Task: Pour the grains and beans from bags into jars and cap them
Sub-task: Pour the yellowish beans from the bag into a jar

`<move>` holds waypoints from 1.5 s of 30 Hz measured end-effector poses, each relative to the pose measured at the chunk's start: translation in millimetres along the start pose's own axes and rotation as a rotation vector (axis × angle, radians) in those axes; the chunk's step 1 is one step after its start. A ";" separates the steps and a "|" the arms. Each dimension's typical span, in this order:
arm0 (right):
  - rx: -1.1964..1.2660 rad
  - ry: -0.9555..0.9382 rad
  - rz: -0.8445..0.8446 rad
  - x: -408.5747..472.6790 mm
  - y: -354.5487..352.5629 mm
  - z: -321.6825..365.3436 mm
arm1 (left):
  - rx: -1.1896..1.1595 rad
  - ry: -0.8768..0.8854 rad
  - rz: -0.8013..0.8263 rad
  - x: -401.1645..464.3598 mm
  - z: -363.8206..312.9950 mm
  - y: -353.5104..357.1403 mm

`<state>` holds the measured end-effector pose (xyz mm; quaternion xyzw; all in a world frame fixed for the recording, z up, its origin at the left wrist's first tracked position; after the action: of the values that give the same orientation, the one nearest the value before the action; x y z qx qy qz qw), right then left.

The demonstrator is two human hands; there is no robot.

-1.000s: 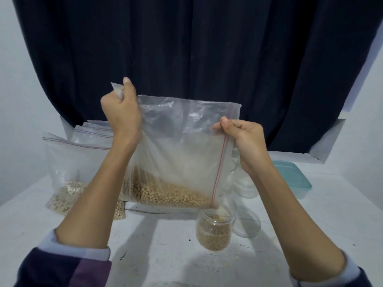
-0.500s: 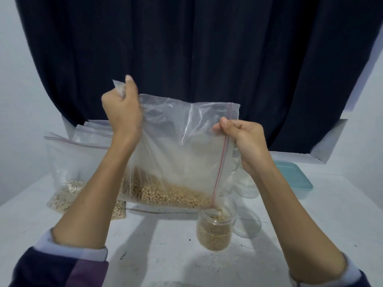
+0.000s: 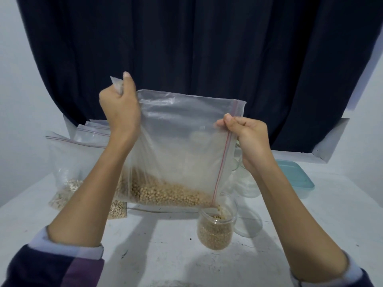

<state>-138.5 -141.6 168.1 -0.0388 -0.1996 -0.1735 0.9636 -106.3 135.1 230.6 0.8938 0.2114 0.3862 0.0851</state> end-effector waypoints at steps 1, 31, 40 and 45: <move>0.002 -0.001 0.002 0.0 0.1 0.2 | 0.002 0.001 0.005 0.9 -0.8 0.0; 0.013 -0.004 -0.011 -2.8 5.8 1.4 | 0.033 -0.011 0.057 2.9 -1.9 -2.2; -0.023 -0.010 0.015 -5.3 9.9 3.1 | 0.041 -0.014 0.071 3.3 -0.5 0.1; 0.004 -0.011 -0.003 -2.6 7.9 3.5 | 0.022 -0.013 0.050 4.3 -0.4 -2.1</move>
<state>-139.3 -132.9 170.2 -0.0378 -0.2052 -0.1743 0.9623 -104.6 138.9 233.0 0.9023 0.1926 0.3799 0.0672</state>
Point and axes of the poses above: each hand's wrist, its own x-axis towards the middle knuckle, its own y-axis out of the palm, z = x × y, the point moved 10 cm from there along x, towards the middle knuckle, and after that the axes turned 4 degrees about -x, right-handed, at the moved point
